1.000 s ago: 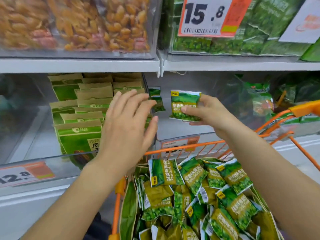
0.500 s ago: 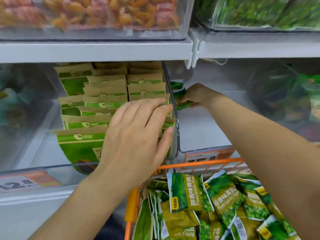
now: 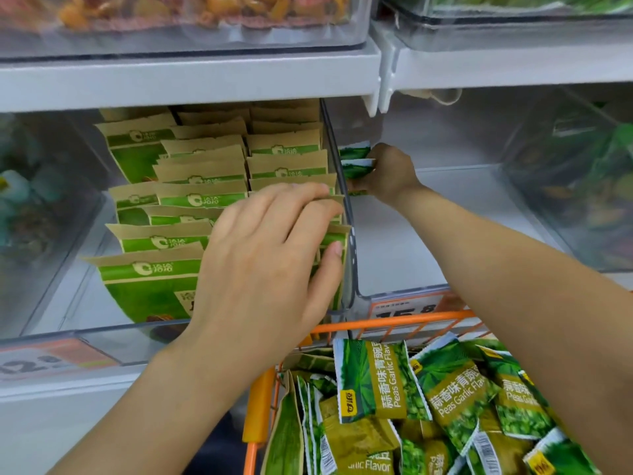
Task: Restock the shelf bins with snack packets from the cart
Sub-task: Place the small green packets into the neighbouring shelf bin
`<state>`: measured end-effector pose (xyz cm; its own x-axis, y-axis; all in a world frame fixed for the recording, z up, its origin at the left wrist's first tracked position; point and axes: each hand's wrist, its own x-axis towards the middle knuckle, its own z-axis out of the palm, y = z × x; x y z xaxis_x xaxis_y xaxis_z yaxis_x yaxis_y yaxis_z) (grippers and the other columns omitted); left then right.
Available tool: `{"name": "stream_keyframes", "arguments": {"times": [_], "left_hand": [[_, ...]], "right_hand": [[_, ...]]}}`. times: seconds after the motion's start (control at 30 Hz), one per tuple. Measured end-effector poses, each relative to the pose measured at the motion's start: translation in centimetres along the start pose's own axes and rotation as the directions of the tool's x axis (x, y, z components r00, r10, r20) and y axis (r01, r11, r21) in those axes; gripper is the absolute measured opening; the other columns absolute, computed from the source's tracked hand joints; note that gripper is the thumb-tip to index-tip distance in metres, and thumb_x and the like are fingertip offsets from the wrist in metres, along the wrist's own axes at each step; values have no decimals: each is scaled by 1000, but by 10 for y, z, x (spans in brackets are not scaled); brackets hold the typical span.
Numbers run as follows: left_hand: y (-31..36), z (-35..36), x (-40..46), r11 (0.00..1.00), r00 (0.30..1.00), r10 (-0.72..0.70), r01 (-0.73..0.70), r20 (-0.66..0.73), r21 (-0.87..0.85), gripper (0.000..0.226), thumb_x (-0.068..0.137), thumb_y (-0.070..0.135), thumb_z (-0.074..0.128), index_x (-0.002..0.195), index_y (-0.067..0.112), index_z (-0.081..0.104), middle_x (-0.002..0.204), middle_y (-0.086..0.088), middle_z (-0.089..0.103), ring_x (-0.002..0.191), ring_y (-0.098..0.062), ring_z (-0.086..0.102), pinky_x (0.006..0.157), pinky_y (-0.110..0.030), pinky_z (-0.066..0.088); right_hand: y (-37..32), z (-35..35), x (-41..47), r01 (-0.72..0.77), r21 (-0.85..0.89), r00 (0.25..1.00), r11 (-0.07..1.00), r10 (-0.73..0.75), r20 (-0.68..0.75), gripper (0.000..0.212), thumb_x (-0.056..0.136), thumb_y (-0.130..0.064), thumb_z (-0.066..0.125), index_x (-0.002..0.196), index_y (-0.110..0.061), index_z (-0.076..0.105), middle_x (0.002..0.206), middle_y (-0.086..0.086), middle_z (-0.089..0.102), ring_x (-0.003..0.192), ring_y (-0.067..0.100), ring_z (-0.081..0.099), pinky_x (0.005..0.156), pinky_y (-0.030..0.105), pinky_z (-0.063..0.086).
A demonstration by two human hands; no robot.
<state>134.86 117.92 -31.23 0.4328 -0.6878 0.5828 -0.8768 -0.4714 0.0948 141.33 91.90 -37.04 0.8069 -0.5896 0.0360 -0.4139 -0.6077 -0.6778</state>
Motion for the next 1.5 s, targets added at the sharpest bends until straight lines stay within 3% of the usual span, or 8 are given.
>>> {"name": "stream_keyframes", "arguments": {"times": [0.2,0.47,0.67,0.83,1.0,1.2,1.33,1.5], "left_hand": [[-1,-2,-1,1000,1000,11,-11,10,-6,29,91,26,53,115,13,64,123,-3,61,114,-25,54,91,-34,35],[0,-4,-2,1000,1000,29,-29,1,-7,31,92,27,53,117,12,63,124,-5,61,115,-27,54,94,-35,33],[25,-12,-13,985,976,140,-155,-168,-80,32,91,21,56,117,6,65,122,-11,63,128,-32,44,115,-46,26],[49,-15,-40,906,932,304,-219,196,-363,27,91,34,49,105,19,66,97,4,69,90,-18,65,72,-34,55],[59,3,-57,964,734,266,-206,625,-169,59,95,53,47,145,23,35,147,4,39,135,-17,33,105,-32,39],[56,7,-55,929,767,363,-341,530,-144,44,87,5,51,131,12,51,120,-8,63,111,-30,60,79,-44,56],[50,-7,-47,887,846,436,-346,306,-307,33,87,11,56,117,20,65,100,4,72,88,-20,70,64,-37,59],[42,-19,-40,704,932,357,-312,-62,-638,26,82,3,64,100,18,76,107,8,72,112,-10,63,95,-28,52]], "right_hand": [[5,0,1,-142,138,990,980,137,45,71,70,-22,85,122,-5,40,109,7,47,114,30,53,90,44,52],[-27,-41,-32,-205,201,979,958,198,53,58,81,-21,77,125,-8,41,130,11,49,107,28,60,77,37,58],[-54,-100,-156,43,179,994,983,-24,-109,22,89,-25,64,70,-16,56,68,5,67,53,16,65,55,31,57],[-42,-111,-240,33,-422,986,906,40,163,34,86,-46,62,68,-17,60,68,2,66,70,20,62,70,32,51],[-12,-101,-270,-25,-308,947,951,121,298,36,86,-52,59,70,-20,60,65,1,69,63,10,65,70,28,51],[-2,-96,-272,-146,28,948,989,132,288,33,90,-42,60,69,-17,60,55,-2,66,54,10,65,62,30,54],[-6,-93,-272,-185,142,968,972,156,196,34,94,-43,51,76,-16,65,64,0,67,61,14,67,65,32,56],[-19,-100,-277,-320,421,925,849,184,331,36,89,-50,47,97,-21,66,83,-7,67,66,10,69,67,30,59]]}}
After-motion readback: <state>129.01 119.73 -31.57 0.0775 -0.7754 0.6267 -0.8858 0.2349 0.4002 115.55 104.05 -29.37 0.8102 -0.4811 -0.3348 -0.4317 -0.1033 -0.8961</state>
